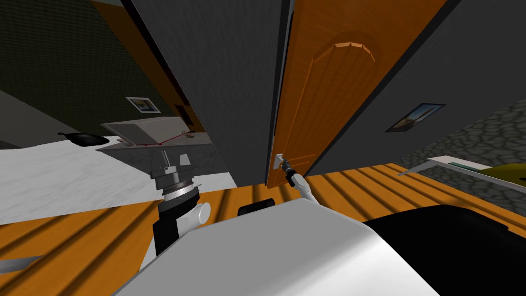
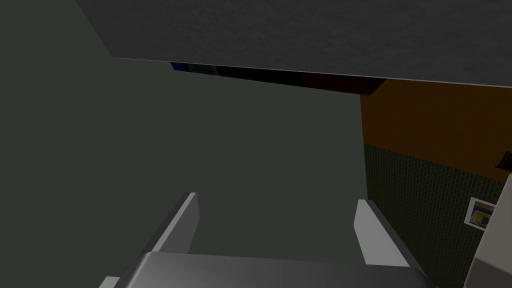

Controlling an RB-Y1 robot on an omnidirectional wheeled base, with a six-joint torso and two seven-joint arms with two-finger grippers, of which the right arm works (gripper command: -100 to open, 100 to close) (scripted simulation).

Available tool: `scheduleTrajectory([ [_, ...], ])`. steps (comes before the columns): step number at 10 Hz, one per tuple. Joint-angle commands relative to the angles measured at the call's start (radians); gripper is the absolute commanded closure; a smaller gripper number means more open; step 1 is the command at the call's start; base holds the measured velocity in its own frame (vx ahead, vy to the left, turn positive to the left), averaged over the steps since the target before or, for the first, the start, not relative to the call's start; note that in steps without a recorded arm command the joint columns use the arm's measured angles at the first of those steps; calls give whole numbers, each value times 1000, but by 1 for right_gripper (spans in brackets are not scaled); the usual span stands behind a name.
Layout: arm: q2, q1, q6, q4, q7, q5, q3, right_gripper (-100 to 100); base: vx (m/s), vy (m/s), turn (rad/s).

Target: Pull the door open

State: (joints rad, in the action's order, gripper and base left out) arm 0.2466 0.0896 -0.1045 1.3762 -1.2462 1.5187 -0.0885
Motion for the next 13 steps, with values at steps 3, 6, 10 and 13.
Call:
scheduleTrajectory([
  [3, 23, 22, 28, 4, 37, 62, 55, 100, -18, -1, 23],
  [6, 31, 27, 46, 7, 15, 88, 62, 100, -43, -23, 64],
  [10, 66, 33, 96, 10, -8, 14, 72, 100, -26, -6, 41],
  [13, 39, 33, 65, 10, -8, 72, 70, 100, 5, 1, -21],
])
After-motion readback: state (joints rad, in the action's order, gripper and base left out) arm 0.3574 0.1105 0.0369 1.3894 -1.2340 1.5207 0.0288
